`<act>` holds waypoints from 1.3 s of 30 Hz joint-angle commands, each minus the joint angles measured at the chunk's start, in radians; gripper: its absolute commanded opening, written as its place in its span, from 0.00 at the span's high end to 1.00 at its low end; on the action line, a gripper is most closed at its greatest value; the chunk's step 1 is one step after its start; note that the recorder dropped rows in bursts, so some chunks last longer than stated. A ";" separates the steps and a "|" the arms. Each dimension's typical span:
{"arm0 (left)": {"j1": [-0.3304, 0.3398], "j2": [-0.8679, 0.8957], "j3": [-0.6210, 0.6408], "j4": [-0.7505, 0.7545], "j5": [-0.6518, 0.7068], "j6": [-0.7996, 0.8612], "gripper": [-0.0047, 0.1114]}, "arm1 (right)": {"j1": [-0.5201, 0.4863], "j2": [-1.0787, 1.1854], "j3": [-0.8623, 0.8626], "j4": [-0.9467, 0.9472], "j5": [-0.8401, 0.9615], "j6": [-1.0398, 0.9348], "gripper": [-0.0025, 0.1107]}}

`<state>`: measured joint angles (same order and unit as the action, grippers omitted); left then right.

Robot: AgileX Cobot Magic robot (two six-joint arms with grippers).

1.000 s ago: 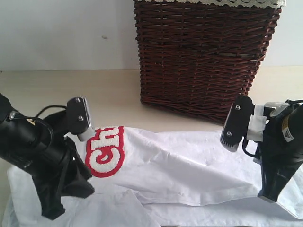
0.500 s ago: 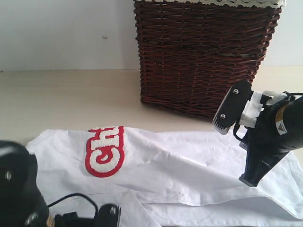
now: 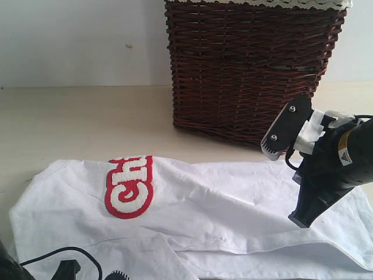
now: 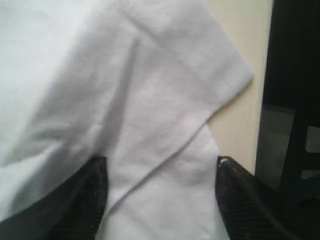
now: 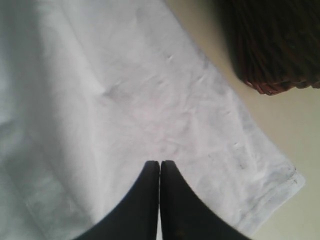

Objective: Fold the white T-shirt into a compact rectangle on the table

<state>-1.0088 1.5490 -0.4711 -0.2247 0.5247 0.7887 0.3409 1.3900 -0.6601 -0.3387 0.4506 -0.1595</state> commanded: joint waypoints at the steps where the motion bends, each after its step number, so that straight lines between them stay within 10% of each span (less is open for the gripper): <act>1: -0.005 0.057 0.017 -0.014 -0.035 -0.008 0.49 | -0.005 0.001 0.003 0.006 -0.013 0.015 0.96; 6: -0.005 0.081 0.017 -0.029 -0.045 -0.006 0.95 | -0.005 0.001 0.003 0.006 -0.013 0.015 0.96; 20: 0.023 -0.113 -0.264 0.054 0.402 0.003 0.96 | -0.005 0.001 0.003 0.048 -0.038 0.015 0.96; 24: 0.196 -0.123 -0.420 0.109 0.501 0.058 0.96 | -0.005 0.001 0.003 0.073 -0.038 0.015 0.96; 31: 0.495 0.060 -0.513 0.058 0.195 0.176 0.96 | -0.005 0.001 0.003 0.140 -0.041 0.015 0.96; 34: 0.541 0.114 -0.513 0.035 0.096 0.176 0.74 | -0.005 0.001 0.003 0.187 -0.047 0.015 0.96; 37: 0.574 0.121 -0.513 0.039 0.049 0.152 0.26 | -0.003 0.001 0.003 0.188 -0.056 0.011 0.96; 39: 0.599 0.117 -0.515 0.083 0.023 0.007 0.24 | -0.003 0.001 0.003 0.188 -0.056 0.011 0.96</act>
<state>-0.4328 1.6693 -0.9761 -0.1731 0.5848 0.9049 0.3409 1.3900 -0.6601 -0.1531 0.4109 -0.1467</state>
